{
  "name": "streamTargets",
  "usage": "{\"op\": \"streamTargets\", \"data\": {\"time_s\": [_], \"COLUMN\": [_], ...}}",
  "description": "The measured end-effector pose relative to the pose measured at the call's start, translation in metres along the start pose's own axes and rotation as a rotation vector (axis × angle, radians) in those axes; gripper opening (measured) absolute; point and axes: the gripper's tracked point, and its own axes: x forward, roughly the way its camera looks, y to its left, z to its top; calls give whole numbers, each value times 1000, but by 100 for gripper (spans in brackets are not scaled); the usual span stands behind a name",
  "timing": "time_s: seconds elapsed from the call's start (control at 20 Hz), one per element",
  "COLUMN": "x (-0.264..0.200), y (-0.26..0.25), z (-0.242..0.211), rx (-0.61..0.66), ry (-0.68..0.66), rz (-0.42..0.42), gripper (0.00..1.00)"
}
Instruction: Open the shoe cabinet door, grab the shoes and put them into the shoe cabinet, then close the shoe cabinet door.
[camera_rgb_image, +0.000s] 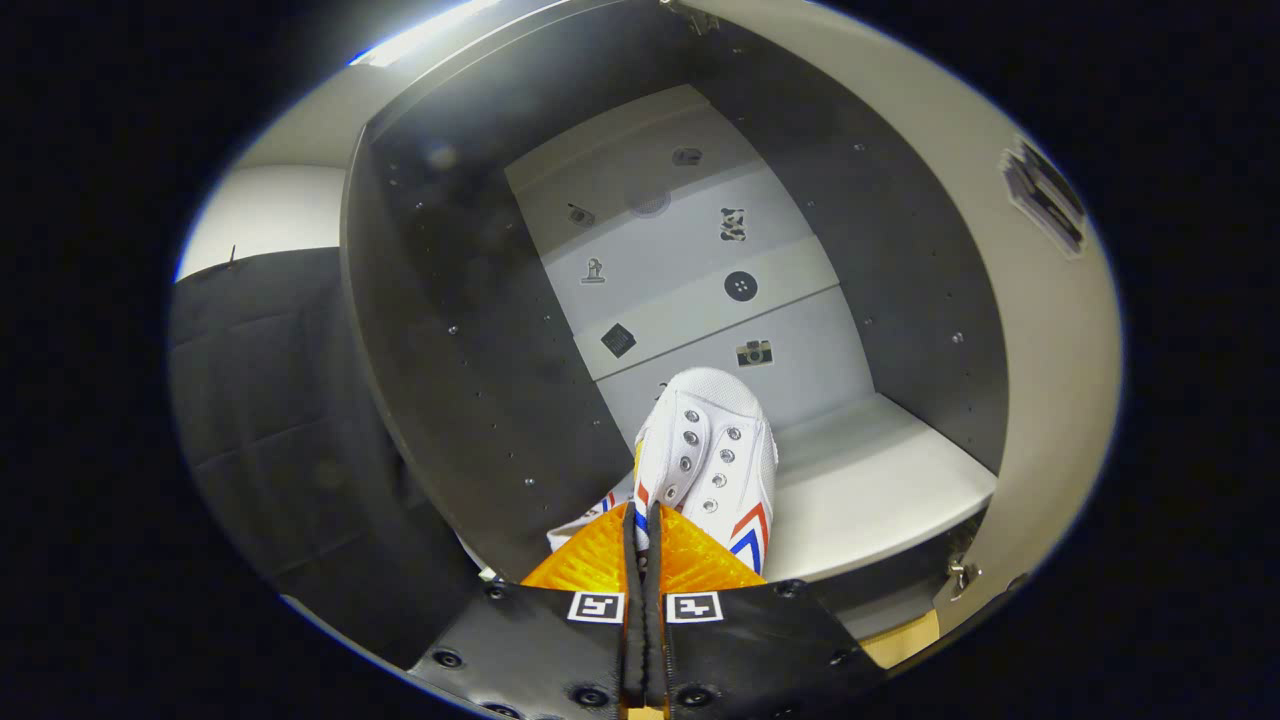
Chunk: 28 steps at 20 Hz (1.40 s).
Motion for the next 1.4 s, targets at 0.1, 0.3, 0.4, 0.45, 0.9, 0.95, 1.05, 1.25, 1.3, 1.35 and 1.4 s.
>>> {"op": "streamTargets", "data": {"time_s": [0.1,0.3,0.4,0.45,0.9,0.95,1.05,1.25,1.3,1.35,1.4], "x": [20,55,68,74,103,102,99,80,72,65,55], "y": [-4,-21,-33,-39,-54,-52,-42,-25,-20,-17,-11], "z": [10,15,8,4,-17,-15,-7,12,16,19,24], "rx": [-33,-70,-87,-92,-61,-65,-68,-115,-143,-175,-208], "ry": [-11,0,30,46,91,88,59,1,-11,-26,-41], "rz": [-11,-48,-76,-90,-138,-132,-102,-93,-94,-101,-106], "gripper": [1,1,1,1,2,3,17,68,80,93,95]}}
